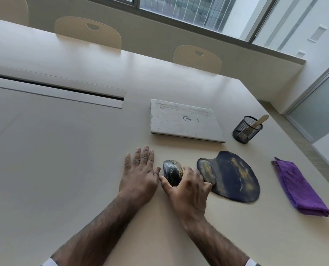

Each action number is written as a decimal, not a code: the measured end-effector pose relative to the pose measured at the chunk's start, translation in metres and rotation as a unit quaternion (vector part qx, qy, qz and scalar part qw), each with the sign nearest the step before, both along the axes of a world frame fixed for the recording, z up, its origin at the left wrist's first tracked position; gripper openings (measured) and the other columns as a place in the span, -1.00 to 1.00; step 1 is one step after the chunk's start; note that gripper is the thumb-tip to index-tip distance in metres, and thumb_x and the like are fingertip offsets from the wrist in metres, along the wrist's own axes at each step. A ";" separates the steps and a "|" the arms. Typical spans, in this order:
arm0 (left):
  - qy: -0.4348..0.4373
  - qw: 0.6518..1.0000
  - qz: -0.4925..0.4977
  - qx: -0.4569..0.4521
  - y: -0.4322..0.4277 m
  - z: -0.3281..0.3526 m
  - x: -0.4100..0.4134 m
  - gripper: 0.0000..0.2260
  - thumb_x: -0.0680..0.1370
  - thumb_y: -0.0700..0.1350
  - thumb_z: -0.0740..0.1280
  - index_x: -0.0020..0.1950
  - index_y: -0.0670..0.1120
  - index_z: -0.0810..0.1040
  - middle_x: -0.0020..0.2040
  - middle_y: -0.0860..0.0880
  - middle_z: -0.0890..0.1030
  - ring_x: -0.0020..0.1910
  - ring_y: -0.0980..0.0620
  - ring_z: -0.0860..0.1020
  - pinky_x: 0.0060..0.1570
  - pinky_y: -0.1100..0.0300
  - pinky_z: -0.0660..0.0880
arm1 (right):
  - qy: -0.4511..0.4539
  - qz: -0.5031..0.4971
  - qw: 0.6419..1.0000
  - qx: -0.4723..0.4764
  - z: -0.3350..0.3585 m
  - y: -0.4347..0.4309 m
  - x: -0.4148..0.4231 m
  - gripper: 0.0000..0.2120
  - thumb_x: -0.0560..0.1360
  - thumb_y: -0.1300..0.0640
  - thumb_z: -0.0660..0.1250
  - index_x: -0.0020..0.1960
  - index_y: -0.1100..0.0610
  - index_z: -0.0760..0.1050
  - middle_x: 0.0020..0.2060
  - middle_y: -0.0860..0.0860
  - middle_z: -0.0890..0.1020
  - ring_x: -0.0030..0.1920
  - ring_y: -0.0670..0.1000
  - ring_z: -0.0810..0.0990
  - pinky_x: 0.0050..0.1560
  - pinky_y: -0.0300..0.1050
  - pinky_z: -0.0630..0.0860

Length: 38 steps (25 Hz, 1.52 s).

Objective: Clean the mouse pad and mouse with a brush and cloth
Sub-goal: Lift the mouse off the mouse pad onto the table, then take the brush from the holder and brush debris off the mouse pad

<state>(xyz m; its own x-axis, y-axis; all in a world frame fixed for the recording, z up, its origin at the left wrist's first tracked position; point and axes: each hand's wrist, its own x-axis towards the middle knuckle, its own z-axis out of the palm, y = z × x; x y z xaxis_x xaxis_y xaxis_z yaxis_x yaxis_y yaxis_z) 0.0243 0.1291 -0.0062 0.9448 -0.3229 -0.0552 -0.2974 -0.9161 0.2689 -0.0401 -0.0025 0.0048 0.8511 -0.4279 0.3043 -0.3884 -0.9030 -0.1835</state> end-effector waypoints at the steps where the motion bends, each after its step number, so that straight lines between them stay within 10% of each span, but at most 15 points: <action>1: 0.000 1.000 -0.002 0.002 0.000 0.000 0.000 -0.44 0.71 0.13 -0.21 0.65 -0.02 -0.29 0.65 0.00 -0.32 0.61 0.00 -0.34 0.56 -0.11 -0.35 | -0.006 0.003 1.000 0.006 0.000 -0.001 -0.002 -0.17 0.32 -0.55 0.19 0.19 0.12 0.57 0.01 0.06 0.66 0.04 0.12 0.65 0.02 0.11 0.43; 9: -0.020 0.997 0.039 -0.067 0.004 0.004 -0.005 -0.26 0.57 0.26 -0.36 0.68 -0.03 -0.02 0.69 0.00 -0.09 0.65 0.05 -0.17 0.60 -0.03 -0.23 | -0.040 0.042 0.997 0.060 0.008 -0.058 -0.039 -0.26 0.53 -0.37 0.10 0.43 0.16 0.47 0.17 0.05 0.60 0.21 0.10 0.55 0.18 0.13 0.41; 14: -0.185 0.967 0.035 -0.170 -0.043 0.031 -0.044 -0.41 0.69 0.17 -0.08 0.61 -0.13 0.26 0.66 -0.09 0.16 0.65 -0.02 0.02 0.61 -0.09 -0.05 | -0.075 0.045 0.992 0.086 0.004 -0.143 -0.070 -0.35 0.55 -0.28 0.12 0.43 0.14 0.48 0.22 0.02 0.60 0.28 0.06 0.55 0.33 0.12 0.35; 21: -0.061 0.993 -0.003 -0.100 -0.185 0.029 -0.075 -0.10 0.49 0.45 -0.42 0.68 0.00 0.04 0.68 0.00 0.04 0.65 0.05 -0.07 0.61 0.04 -0.18 | 0.010 0.099 0.990 0.098 0.009 -0.283 -0.059 -0.25 0.52 -0.35 0.01 0.45 0.16 0.45 0.36 0.10 0.57 0.39 0.10 0.49 0.42 0.16 0.31; 38: -0.021 0.993 0.055 -0.103 -0.204 0.018 -0.046 -0.31 0.65 0.32 -0.16 0.68 -0.04 -0.05 0.54 -0.05 0.36 0.55 -0.09 0.21 0.57 -0.07 -0.02 | 0.050 0.147 0.980 0.125 0.010 -0.323 -0.018 -0.27 0.48 -0.39 -0.06 0.47 -0.01 0.41 0.29 -0.02 0.59 0.41 0.06 0.41 0.44 0.15 0.18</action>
<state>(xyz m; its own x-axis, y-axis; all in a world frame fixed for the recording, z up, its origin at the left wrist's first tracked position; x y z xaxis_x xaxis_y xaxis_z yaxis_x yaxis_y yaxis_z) -0.0216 -0.0746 0.0117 0.9750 -0.2184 0.0420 -0.2141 -0.8704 0.4433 -0.0580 -0.3256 0.0143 0.9689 -0.2104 0.1304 -0.1453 -0.9099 -0.3885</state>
